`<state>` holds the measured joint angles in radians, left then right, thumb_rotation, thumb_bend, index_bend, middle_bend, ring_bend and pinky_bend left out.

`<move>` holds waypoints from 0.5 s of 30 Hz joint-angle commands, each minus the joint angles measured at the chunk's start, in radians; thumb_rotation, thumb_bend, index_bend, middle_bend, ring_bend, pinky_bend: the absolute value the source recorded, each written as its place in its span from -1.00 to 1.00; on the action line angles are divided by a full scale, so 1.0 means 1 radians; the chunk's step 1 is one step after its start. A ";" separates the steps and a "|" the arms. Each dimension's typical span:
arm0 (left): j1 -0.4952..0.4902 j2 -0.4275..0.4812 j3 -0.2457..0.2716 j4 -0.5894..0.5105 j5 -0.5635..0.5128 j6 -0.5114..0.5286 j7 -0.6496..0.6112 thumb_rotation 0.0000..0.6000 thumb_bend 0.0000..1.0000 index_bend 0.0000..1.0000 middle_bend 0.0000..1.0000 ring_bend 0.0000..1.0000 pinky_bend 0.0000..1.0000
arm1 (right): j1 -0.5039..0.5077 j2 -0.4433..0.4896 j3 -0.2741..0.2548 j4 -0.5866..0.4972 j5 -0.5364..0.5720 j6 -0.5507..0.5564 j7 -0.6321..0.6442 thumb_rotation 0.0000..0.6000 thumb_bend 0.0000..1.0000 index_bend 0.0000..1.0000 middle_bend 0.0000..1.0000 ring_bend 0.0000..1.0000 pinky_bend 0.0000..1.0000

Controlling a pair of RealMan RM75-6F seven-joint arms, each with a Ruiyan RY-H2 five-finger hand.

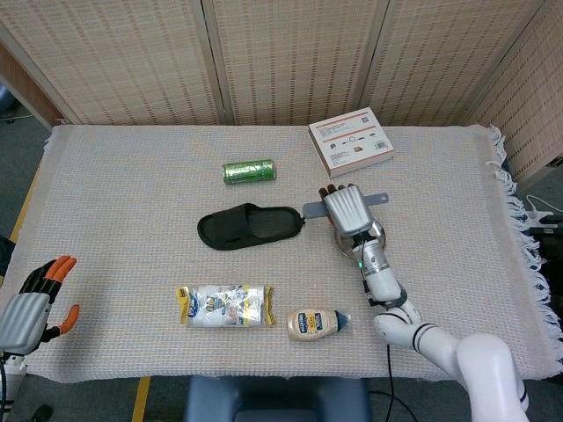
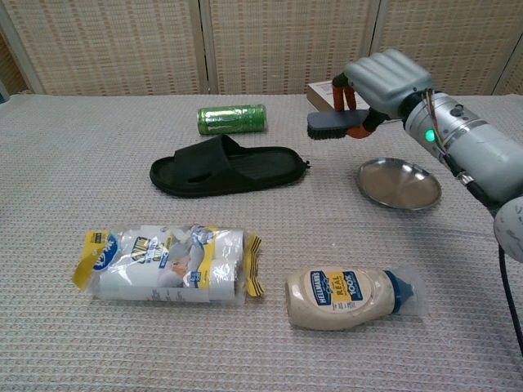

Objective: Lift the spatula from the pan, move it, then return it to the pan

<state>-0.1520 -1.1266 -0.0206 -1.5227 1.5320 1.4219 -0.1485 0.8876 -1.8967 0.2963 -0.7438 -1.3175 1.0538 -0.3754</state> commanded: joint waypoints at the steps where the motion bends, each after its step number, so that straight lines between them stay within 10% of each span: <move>1: 0.001 0.007 0.000 -0.001 0.004 0.004 -0.013 1.00 -0.08 -1.00 -1.00 -1.00 -0.81 | 0.065 -0.067 0.034 0.068 0.025 -0.048 -0.051 1.00 -0.35 0.86 0.42 0.25 0.37; 15: 0.005 0.025 0.009 0.001 0.030 0.021 -0.063 1.00 -0.07 -1.00 -1.00 -1.00 -0.81 | 0.179 -0.245 0.041 0.279 0.057 -0.144 -0.078 1.00 -0.35 0.87 0.43 0.26 0.37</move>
<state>-0.1472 -1.1019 -0.0114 -1.5223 1.5622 1.4432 -0.2116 1.0388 -2.1045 0.3378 -0.5098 -1.2662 0.9329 -0.4564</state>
